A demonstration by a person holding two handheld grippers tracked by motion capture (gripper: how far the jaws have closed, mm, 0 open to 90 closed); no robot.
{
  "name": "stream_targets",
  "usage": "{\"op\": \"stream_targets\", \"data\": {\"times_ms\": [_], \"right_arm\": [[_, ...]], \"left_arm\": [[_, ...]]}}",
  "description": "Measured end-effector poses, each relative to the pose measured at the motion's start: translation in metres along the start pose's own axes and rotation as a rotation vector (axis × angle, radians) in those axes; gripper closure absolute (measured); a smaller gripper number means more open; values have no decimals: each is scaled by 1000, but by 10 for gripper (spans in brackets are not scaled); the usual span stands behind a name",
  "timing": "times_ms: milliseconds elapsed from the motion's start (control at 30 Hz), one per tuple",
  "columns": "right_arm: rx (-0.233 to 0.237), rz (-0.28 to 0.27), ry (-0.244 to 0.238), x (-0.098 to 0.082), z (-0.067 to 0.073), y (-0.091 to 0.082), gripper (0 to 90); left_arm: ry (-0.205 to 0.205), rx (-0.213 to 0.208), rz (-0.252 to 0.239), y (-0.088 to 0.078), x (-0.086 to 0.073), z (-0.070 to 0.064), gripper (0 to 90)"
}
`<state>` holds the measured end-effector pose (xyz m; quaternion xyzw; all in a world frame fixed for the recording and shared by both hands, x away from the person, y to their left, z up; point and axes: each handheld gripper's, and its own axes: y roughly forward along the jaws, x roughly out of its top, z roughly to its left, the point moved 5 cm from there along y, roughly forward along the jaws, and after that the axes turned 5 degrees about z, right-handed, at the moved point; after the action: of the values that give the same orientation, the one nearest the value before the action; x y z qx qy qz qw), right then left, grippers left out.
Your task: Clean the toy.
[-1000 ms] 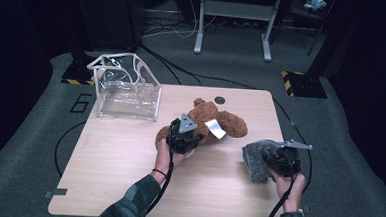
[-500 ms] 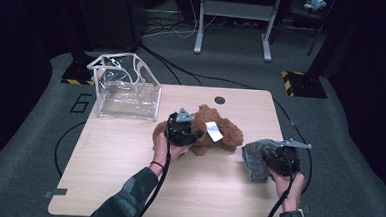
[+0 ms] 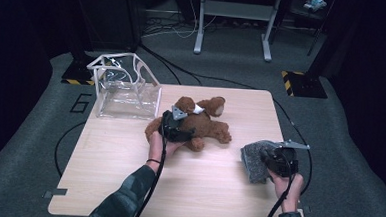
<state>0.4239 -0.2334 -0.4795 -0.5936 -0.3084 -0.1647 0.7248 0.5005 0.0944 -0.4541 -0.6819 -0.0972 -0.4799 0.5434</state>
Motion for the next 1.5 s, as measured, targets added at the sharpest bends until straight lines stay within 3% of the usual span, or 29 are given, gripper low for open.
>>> {"op": "stream_targets", "data": {"times_ms": [167, 300, 400, 533, 633, 733, 867, 933, 1267, 1500], "right_arm": [[0, -4, -3, 1, 2, 0, 761], [5, -5, -7, 2, 2, 1, 762], [7, -3, -1, 2, 3, 2, 761], [9, -2, -5, 2, 4, 2, 761], [11, 0, -7, 3, 4, 2, 761], [7, -1, -4, 3, 4, 1, 762], [10, -7, 1, 4, 4, 0, 762], [9, -8, -10, 5, 5, 0, 762], [8, -25, -21, 15, 12, -3, 763], [32, -61, -60, 31, 29, -8, 767]], "left_arm": [[-18, 115, -12, -9, -3, 7, 254], [-31, 203, 8, -15, -13, 16, 224], [-40, 238, 33, -13, -20, 20, 202], [-50, 246, 89, -2, -33, 25, 196], [-54, 263, 106, 7, -41, 30, 259], [-46, 235, 87, 9, -44, 33, 434], [-7, 198, 56, 9, -44, 32, 528], [7, 157, 37, 8, -44, 31, 553], [58, -3, -10, 7, -40, 15, 584], [120, -172, -32, 11, -34, -6, 580]]}}
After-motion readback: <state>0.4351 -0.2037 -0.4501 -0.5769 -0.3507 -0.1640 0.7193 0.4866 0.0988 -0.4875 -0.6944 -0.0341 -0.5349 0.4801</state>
